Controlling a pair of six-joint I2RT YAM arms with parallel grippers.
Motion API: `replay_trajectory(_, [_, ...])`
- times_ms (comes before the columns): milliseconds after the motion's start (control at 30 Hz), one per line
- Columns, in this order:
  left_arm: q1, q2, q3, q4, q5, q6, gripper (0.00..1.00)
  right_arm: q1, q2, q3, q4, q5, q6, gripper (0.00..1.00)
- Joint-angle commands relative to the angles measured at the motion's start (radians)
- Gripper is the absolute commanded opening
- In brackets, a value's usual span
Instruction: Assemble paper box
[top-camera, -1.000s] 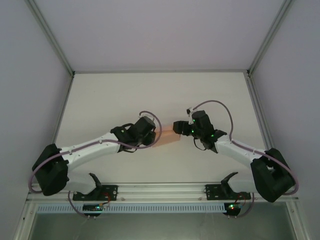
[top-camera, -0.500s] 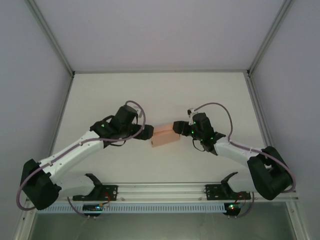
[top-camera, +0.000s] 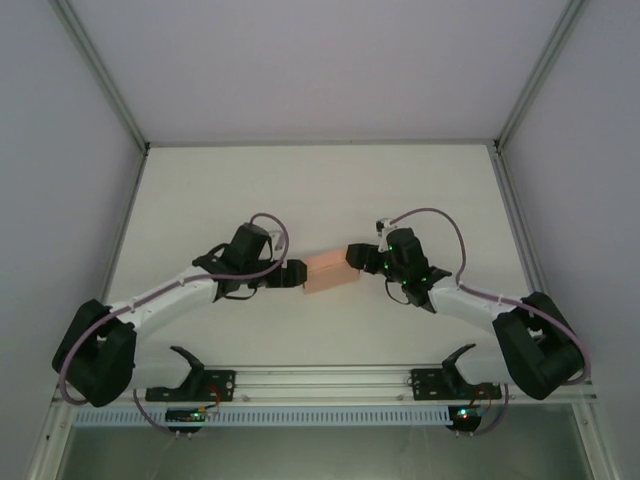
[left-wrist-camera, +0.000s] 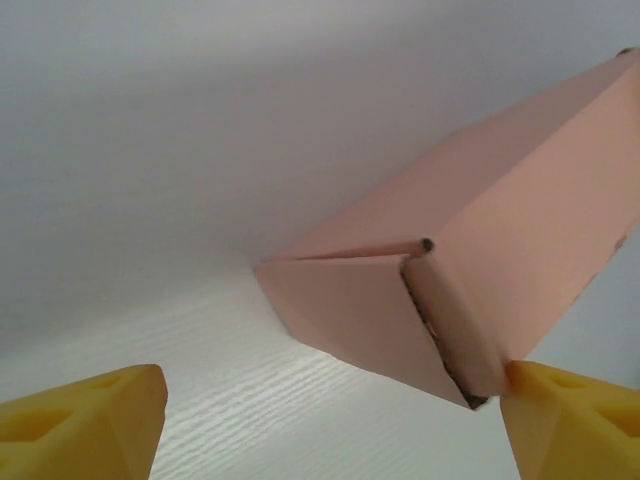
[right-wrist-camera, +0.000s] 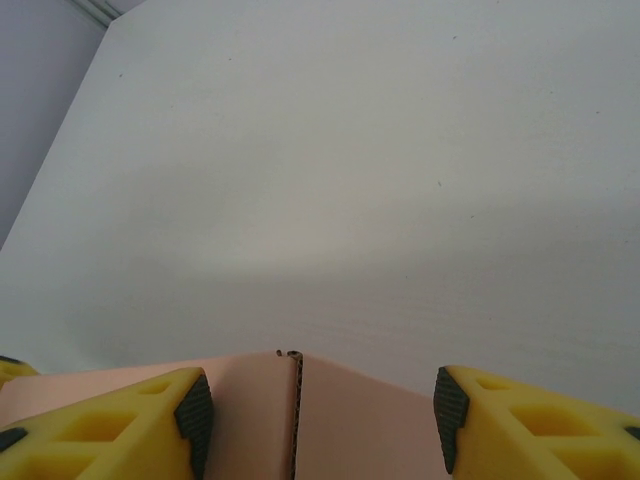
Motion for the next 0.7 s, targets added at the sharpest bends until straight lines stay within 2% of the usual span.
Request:
replay_trajectory(0, [0.035,0.035,-0.069,0.076,0.029,-0.081,0.68,-0.010,0.041,-0.078,-0.175,-0.002,-0.001,0.62])
replay_trajectory(67, [0.045,0.040,-0.116,0.126,0.039,-0.109,0.59,-0.018,0.040,-0.102,-0.156,-0.013,0.000,0.61])
replay_trajectory(267, [0.070,0.068,-0.175,0.217,0.081,-0.150,0.50,-0.039,0.065,-0.169,-0.043,-0.086,-0.083,0.54])
replay_trajectory(300, [0.073,0.080,-0.169,0.209,0.081,-0.154,0.46,-0.039,0.074,-0.172,-0.024,-0.083,-0.108,0.51])
replay_trajectory(400, [0.074,0.116,-0.163,0.228,0.102,-0.174,0.32,-0.038,0.110,-0.186,0.052,-0.100,-0.126,0.40])
replay_trajectory(567, [0.075,0.162,-0.154,0.260,0.131,-0.184,0.15,-0.039,0.196,-0.227,0.238,-0.172,-0.104,0.21])
replay_trajectory(667, [0.076,0.178,-0.137,0.246,0.136,-0.181,0.07,-0.038,0.234,-0.232,0.339,-0.175,-0.096,0.11])
